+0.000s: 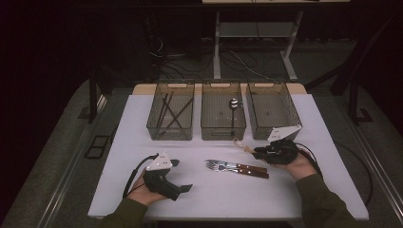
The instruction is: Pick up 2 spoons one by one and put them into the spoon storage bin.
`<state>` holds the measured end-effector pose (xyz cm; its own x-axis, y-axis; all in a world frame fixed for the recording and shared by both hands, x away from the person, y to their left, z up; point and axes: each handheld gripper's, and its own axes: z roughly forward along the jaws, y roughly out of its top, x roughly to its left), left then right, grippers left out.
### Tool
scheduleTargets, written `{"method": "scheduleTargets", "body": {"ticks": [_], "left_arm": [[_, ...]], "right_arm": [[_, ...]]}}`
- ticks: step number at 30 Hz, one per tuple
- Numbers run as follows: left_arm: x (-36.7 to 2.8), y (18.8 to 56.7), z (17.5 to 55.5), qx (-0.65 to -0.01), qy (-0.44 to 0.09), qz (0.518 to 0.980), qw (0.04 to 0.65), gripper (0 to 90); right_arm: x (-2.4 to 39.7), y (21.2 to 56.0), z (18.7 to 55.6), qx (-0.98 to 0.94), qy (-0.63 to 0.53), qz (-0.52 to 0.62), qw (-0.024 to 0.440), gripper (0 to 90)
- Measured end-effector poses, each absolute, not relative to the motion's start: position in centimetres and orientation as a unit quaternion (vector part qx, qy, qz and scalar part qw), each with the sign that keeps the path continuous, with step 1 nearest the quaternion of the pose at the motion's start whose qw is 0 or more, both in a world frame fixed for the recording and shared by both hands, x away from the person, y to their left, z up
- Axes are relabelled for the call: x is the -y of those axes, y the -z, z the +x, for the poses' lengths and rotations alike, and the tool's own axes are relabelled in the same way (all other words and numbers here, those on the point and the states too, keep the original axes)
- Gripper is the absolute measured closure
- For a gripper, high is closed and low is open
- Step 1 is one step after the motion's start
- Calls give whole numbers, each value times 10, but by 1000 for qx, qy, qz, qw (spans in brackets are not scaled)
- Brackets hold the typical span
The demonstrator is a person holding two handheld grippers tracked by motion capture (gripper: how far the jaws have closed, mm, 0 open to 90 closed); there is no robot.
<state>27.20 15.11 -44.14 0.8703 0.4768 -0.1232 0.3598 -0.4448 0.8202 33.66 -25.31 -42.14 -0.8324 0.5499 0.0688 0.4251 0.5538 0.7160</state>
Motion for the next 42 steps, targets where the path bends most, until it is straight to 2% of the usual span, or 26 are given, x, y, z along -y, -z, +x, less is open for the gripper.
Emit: {"method": "scheduleTargets", "body": {"ticks": [27,42], "left_arm": [[-151,442,273,-249,-62,848,464,0],[-149,443,273,-251,-58,846,467,0]], "right_arm": [[251,386,341,-837,-446,298,109,755],[246,363,362,-811,-471,320,136,755]]}}
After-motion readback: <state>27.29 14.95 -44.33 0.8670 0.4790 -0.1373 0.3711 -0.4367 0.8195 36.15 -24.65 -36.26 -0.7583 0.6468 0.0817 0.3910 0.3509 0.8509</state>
